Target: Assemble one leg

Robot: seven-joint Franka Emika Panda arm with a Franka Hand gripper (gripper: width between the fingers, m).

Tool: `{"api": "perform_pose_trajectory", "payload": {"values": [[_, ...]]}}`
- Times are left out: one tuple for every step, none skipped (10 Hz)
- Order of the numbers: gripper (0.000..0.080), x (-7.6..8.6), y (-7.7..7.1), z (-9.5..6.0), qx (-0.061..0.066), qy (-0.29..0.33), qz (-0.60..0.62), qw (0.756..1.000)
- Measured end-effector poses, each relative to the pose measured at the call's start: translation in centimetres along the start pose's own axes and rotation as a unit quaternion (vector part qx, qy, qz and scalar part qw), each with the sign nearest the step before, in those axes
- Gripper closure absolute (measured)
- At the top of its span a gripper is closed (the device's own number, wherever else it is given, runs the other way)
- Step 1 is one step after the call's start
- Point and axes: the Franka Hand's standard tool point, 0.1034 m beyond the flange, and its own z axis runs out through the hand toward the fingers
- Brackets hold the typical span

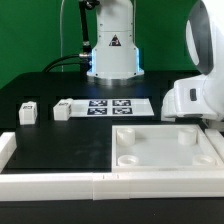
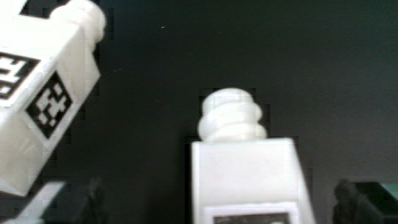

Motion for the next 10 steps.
{"api": "perform_pose_trajectory", "payload": {"values": [[0.0265, 0.04, 0.10, 0.07, 0.001, -0.001, 0.000, 1.000], [0.0400, 0.06, 0.17, 0.11, 0.001, -0.001, 0.001, 1.000], [0.0400, 0.07, 0.18, 0.12, 0.001, -0.002, 0.001, 1.000], [0.0511, 0.05, 0.18, 0.13, 0.001, -0.002, 0.001, 1.000], [0.0511, 0.05, 0.18, 0.13, 0.001, -0.002, 0.001, 1.000], [0.0511, 0.05, 0.18, 0.13, 0.001, -0.002, 0.001, 1.000], [0.0511, 0.05, 0.18, 0.13, 0.001, -0.002, 0.001, 1.000], [0.0511, 0.05, 0.18, 0.13, 0.001, -0.002, 0.001, 1.000], [0.0511, 0.05, 0.18, 0.13, 0.001, -0.002, 0.001, 1.000], [0.0511, 0.00, 0.30, 0.03, 0.001, -0.001, 0.001, 1.000]]}}
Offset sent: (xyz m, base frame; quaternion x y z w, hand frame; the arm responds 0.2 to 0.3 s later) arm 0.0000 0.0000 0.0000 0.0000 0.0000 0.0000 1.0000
